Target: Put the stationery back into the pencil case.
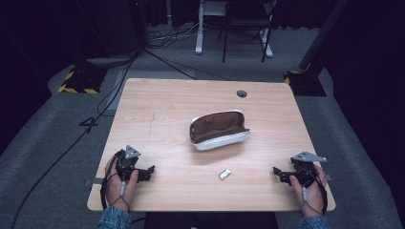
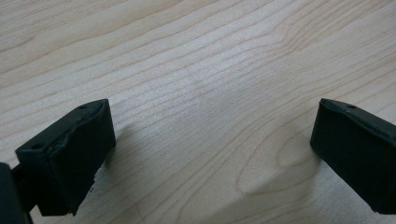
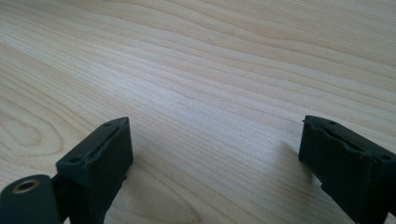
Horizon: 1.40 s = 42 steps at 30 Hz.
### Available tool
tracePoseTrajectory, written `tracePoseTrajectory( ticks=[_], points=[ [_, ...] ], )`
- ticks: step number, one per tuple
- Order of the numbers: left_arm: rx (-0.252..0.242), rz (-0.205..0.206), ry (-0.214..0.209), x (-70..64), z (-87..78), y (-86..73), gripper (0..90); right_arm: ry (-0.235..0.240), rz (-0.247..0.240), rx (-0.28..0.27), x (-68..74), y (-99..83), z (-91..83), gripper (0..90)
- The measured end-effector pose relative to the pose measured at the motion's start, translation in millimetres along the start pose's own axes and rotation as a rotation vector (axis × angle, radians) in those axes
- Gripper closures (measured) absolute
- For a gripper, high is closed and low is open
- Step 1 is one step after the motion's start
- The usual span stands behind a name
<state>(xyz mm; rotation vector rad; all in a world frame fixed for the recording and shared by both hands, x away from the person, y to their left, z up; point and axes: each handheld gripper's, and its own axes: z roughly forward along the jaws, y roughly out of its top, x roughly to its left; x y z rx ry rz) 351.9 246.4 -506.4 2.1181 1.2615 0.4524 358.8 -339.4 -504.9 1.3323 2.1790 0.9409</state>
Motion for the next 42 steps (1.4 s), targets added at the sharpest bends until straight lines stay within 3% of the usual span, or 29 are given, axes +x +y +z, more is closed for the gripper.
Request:
tracePoseTrajectory(
  ticks=[9,11,13,21,30,42],
  points=[
    [-0.001,-0.002,-0.001,0.0,0.1,0.1,0.5,-0.025,0.025,0.009,4.2,0.7,1.2,6.8],
    [0.000,-0.002,-0.002,-0.1,0.1,0.1,0.4,-0.022,0.023,0.002,5.5,0.6,0.7,11.4],
    [-0.001,-0.002,-0.001,0.0,0.1,0.0,0.5,-0.013,0.018,-0.016,8.2,0.1,-2.0,22.4],
    [-0.001,-0.002,-0.002,0.0,0.2,0.0,0.4,0.080,-0.022,-0.071,34.2,15.9,-17.5,20.7],
    [-0.001,-0.002,-0.002,0.0,0.2,0.1,0.4,0.192,-0.063,-0.038,59.9,29.4,-28.7,19.9],
    [-0.001,-0.002,-0.002,0.0,0.2,0.0,0.5,0.265,-0.130,-0.041,85.6,39.3,-28.3,20.1]
  ],
)
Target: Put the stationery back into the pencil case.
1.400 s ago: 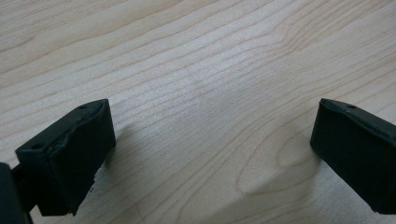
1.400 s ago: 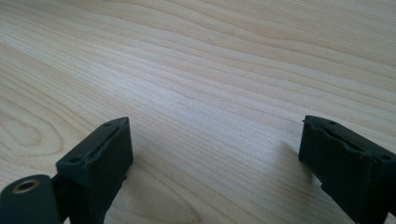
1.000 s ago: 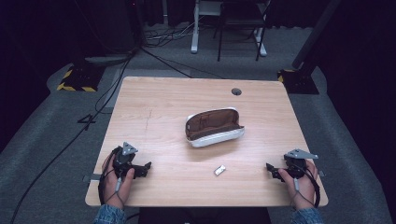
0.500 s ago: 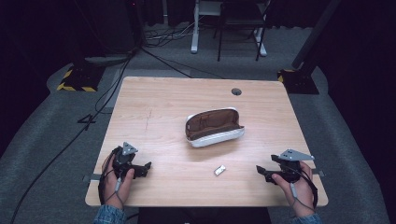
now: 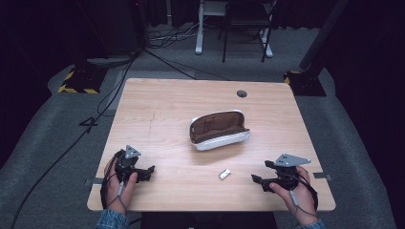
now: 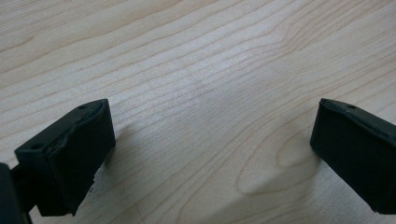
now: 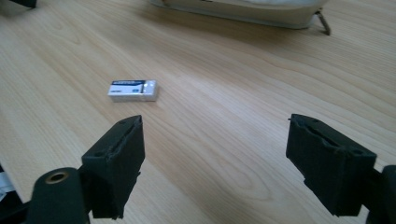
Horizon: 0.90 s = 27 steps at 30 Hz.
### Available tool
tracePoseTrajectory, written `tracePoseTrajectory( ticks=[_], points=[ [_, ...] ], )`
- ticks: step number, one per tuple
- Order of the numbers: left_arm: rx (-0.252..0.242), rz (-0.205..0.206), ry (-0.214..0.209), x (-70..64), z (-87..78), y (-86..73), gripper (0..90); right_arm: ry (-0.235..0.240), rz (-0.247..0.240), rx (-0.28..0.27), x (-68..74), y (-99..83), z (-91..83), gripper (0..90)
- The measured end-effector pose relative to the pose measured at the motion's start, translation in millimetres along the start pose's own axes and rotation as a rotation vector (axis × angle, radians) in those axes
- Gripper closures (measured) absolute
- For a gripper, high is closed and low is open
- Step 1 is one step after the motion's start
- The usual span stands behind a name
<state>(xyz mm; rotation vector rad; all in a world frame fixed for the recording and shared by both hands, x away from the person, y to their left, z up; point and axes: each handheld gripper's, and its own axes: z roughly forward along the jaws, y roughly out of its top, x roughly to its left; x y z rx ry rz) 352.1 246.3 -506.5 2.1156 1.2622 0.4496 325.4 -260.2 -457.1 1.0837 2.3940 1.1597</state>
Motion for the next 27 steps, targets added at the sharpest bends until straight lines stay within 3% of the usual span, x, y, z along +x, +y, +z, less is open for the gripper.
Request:
tracePoseTrajectory(
  ticks=[14,27],
  points=[
    [0.000,0.000,0.000,0.0,0.0,0.0,0.4,0.050,-0.019,0.000,30.2,13.1,25.6,21.0],
    [0.000,0.000,0.000,0.0,0.0,0.0,0.4,0.043,-0.044,0.046,48.4,20.1,49.5,21.5]
  ],
)
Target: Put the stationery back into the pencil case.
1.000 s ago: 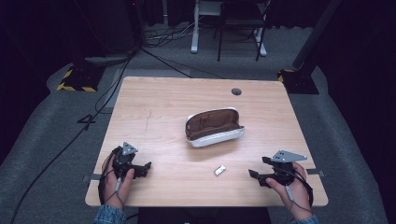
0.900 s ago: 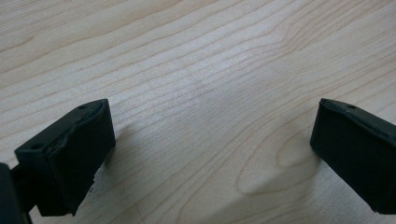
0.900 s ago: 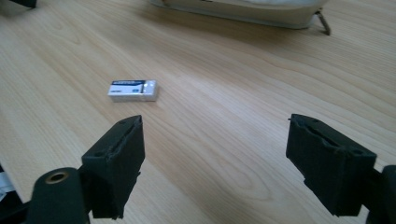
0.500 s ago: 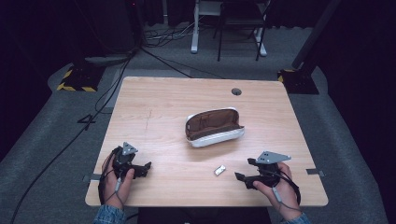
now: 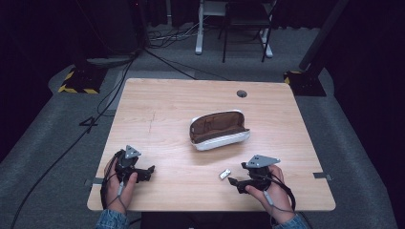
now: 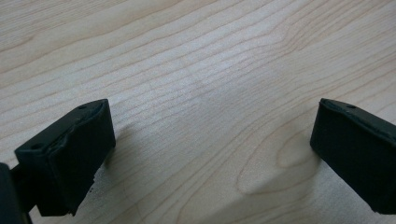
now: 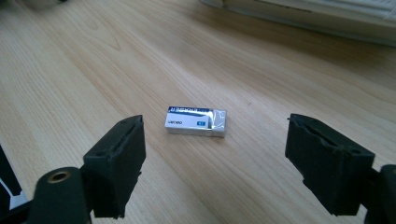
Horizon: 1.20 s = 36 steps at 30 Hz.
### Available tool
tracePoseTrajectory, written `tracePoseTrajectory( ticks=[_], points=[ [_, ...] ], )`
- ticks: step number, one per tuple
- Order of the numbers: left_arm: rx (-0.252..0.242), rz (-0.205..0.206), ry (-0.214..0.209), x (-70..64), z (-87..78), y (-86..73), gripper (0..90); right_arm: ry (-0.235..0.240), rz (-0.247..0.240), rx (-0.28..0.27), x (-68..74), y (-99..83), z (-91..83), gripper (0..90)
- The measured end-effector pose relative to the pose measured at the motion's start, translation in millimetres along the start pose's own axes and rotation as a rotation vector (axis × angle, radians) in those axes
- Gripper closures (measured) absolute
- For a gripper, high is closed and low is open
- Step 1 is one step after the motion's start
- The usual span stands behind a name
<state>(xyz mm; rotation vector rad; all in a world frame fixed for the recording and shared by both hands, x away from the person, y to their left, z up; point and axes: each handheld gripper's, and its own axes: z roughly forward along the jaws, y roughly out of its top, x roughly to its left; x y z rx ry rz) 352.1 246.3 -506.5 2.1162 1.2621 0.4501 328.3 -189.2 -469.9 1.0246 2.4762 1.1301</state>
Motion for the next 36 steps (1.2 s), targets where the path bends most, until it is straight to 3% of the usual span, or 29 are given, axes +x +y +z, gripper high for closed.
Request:
tracePoseTrajectory(
  ticks=[10,22,36],
  points=[
    [0.000,0.000,0.000,0.0,0.0,0.0,0.4,-0.018,-0.008,0.042,6.9,1.3,20.4,22.4],
    [0.000,0.000,0.000,0.1,0.0,0.0,0.4,-0.017,-0.028,0.058,15.7,2.4,35.2,34.7],
    [0.000,0.000,0.000,0.0,0.0,0.0,0.4,-0.069,-0.043,0.064,18.8,3.0,42.4,45.5]
  ],
)
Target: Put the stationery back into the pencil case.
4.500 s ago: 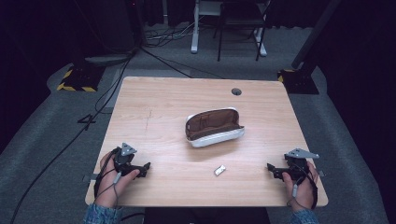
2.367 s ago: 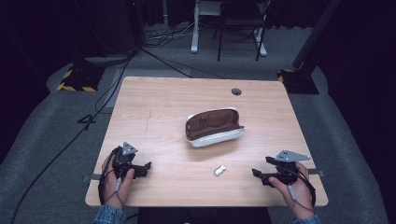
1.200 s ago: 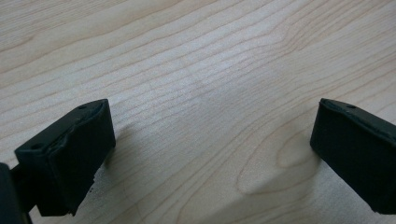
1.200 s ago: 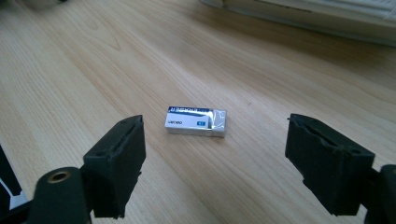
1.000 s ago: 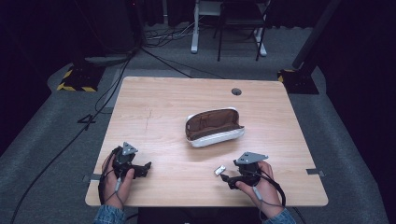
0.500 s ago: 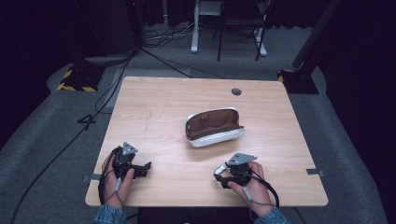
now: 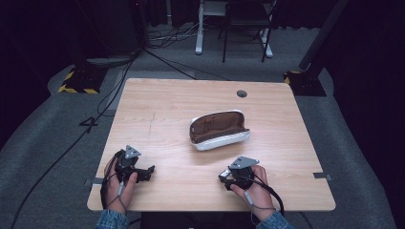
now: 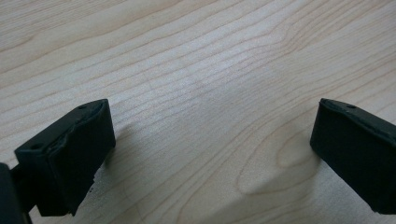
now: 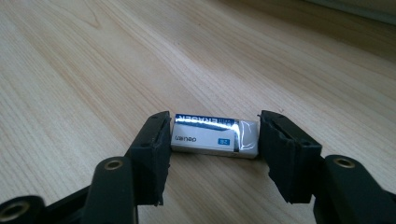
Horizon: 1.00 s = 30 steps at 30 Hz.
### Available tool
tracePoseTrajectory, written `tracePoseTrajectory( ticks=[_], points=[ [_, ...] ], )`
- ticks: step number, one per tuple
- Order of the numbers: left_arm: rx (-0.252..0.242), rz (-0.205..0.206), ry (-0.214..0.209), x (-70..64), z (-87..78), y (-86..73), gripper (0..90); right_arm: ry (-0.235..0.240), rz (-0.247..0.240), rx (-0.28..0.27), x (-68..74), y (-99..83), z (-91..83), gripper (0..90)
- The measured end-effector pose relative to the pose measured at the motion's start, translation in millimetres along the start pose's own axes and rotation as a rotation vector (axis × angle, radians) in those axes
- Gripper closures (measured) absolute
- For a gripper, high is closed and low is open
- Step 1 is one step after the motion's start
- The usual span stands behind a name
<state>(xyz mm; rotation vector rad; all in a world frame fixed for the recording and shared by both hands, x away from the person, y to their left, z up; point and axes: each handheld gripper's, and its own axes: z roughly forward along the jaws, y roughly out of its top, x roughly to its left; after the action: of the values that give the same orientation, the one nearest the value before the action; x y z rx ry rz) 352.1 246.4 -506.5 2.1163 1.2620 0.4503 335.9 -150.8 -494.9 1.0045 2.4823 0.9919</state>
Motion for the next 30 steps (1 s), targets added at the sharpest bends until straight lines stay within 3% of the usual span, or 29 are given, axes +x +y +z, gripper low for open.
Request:
tracePoseTrajectory(
  ticks=[20,30],
  points=[
    [0.000,0.000,-0.001,0.0,0.0,0.0,0.4,0.007,-0.005,-0.006,-0.3,-0.1,-0.4,48.5],
    [0.000,0.000,-0.001,0.0,0.0,0.0,0.4,0.031,-0.001,-0.067,-0.7,11.2,-14.4,48.5]
  ],
)
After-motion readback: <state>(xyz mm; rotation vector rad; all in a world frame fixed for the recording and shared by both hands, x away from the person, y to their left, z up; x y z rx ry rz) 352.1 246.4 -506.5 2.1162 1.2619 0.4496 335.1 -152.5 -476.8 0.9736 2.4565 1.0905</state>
